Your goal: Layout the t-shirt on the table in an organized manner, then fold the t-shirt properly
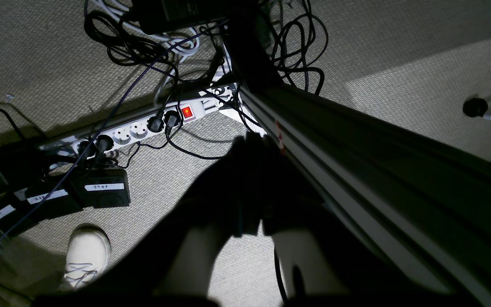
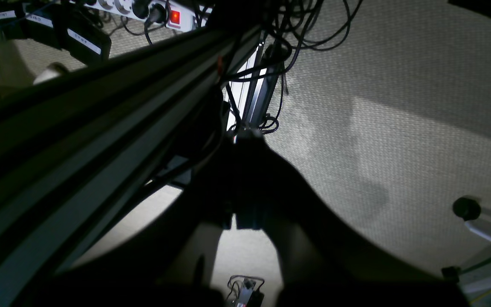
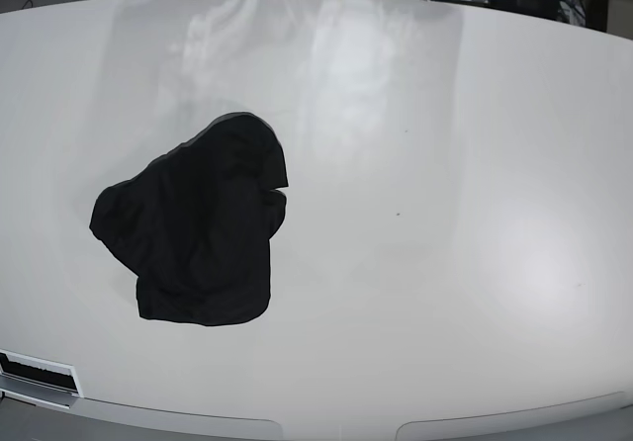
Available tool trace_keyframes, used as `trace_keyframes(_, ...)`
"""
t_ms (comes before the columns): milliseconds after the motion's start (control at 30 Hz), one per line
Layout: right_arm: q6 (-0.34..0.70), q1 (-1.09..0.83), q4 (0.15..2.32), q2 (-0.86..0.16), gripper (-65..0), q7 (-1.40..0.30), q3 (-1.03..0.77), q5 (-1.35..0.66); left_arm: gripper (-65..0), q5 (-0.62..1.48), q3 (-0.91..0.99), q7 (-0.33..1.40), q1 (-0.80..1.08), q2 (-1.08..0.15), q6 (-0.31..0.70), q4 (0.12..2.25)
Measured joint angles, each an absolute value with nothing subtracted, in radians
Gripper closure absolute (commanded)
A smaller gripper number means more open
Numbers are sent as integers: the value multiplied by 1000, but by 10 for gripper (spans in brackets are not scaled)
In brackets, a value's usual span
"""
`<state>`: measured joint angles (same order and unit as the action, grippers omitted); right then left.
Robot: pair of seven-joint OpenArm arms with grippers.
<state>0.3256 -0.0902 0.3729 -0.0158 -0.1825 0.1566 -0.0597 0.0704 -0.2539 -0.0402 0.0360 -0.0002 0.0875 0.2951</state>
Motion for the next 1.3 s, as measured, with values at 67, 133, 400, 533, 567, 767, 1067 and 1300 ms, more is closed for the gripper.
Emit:
trace_keyframes(67,325,-94,386,-16,0,-211,157,-60,0,70,-254,-40,36,-1,88,295)
trace_keyframes(133,324,-97,402,-17,0,-238,157,-60,0,70,-254,-17,36,0,88,295)
trace_keyframes(400,321,-98,410,-17,0,-241,157,-60,0,70,-254,-1,39,-1,88,302)
trace_keyframes(533,321,-98,410,-17,0,-241,157,-60,0,70,-254,1,38,-1,88,302)
trace_keyframes(567,321,-98,410,-17,0,-241,157,-60,0,70,-254,2,38,-1,88,302)
trace_keyframes(767,322,-97,411,-19,0,-249,157,-60,0,63,-254,50,38,-1,88,302)
trace_keyframes(1067,284,-96,412,-18,0,-263,157,-59,0,63,-254,95,38,0,88,307)
trace_keyframes(1300,227,-97,429,-16,0,-270,157,-52,0,63,-254,115,38,0,89,308)
